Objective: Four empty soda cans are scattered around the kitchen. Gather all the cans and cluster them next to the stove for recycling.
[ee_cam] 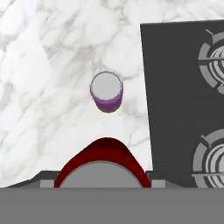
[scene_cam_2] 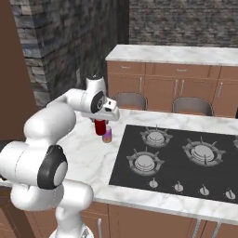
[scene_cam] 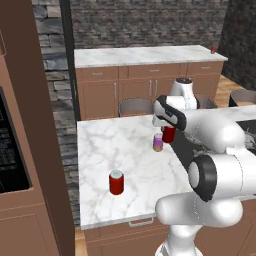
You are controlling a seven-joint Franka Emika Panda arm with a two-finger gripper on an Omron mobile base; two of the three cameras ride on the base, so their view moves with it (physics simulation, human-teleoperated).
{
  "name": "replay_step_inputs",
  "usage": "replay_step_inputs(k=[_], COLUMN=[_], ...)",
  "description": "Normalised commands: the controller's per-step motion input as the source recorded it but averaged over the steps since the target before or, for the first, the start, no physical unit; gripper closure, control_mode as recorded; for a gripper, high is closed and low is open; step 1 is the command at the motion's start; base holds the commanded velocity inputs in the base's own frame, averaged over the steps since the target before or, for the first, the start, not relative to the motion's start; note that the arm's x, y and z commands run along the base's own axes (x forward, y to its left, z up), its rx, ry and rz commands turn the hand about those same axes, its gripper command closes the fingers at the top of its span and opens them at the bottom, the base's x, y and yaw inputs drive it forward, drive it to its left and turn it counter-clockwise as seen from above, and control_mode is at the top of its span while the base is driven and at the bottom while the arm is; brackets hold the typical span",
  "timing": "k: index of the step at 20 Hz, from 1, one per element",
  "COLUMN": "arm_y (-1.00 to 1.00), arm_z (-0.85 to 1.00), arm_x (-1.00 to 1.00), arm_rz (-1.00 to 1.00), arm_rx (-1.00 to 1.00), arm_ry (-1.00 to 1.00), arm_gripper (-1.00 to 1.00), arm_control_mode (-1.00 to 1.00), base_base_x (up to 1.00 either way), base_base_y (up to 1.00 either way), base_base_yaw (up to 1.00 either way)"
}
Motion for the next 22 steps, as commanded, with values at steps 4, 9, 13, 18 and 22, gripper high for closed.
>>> replay_step_inputs(k=[4, 9, 13, 18, 22], arm_y=[0.0, 0.0, 0.0, 0.0, 0.0], arm_z=[-0.29, -0.23, -0.18, -0.22, -0.32], arm_x=[0.34, 0.14, 0.09, 0.1, 0.13], arm_rz=[0.0, 0.0, 0.0, 0.0, 0.0], arm_rx=[0.0, 0.0, 0.0, 0.0, 0.0], arm_ry=[0.01, 0.05, 0.06, 0.06, 0.06], arm_gripper=[1.0, 1.0, 1.0, 1.0, 1.0], arm_control_mode=[-1.0, -1.0, -1.0, -1.0, -1.0], base_base_x=[0.0, 0.0, 0.0, 0.0, 0.0], base_base_y=[0.0, 0.0, 0.0, 0.0, 0.0], base_base_yaw=[0.0, 0.0, 0.0, 0.0, 0.0])
